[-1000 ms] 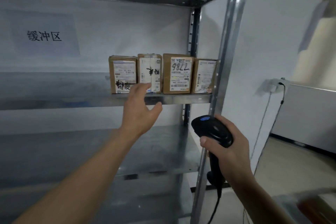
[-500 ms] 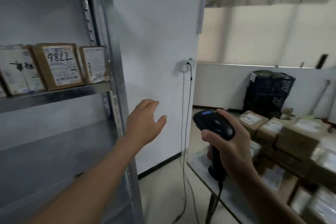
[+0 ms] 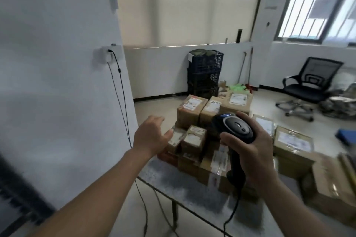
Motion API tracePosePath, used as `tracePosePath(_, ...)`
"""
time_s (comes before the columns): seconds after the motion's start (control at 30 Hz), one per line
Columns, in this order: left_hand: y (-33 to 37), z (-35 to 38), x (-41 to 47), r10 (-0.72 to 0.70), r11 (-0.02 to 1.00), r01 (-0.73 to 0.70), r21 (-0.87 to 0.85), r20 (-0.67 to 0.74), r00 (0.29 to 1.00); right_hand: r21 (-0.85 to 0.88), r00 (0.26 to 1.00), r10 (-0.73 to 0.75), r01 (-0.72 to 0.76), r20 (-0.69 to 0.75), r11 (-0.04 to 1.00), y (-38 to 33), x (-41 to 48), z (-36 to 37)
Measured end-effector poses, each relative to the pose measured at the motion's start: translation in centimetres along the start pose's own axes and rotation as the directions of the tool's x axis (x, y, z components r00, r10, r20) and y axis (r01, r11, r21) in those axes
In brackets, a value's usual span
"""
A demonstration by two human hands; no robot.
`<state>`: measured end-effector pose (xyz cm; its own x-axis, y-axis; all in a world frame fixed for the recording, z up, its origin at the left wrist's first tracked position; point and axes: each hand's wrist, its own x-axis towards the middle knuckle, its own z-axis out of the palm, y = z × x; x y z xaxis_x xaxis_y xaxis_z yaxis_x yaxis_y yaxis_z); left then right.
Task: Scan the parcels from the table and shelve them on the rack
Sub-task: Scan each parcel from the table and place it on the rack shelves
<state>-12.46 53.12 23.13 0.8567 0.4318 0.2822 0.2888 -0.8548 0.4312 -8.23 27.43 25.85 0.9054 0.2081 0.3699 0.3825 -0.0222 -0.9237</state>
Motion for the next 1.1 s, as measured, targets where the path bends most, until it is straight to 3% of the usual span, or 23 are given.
tracePosePath(0.23, -1.4, 8.9, 8.4, 0.007, 0.993, 0.021, -0.113, 0.246, 0.969, -0.094, 0.987, 0.124, -0.134, -0.103, 0.987, 5.3, 4.1, 1.6)
tracePosePath(0.5, -3.1, 18.2, 14.0, -0.126, 0.980, 0.186, -0.071, 0.502, 0.856, -0.141, 0.951, 0.202, -0.239, -0.234, 0.961, 10.2, 7.3, 4.1)
tracePosePath(0.73, -3.1, 22.8, 16.0, -0.216, 0.957, 0.289, -0.033, 0.587, 0.781, -0.164, 0.920, 0.258, -0.315, -0.294, 0.935, 12.8, 9.2, 4.0)
tracePosePath(1.1, -1.1, 24.9, 17.4, -0.207, 0.939, 0.331, -0.095, 0.612, 0.763, -0.118, 0.903, 0.309, -0.356, -0.297, 0.927, 14.8, 10.7, 3.8)
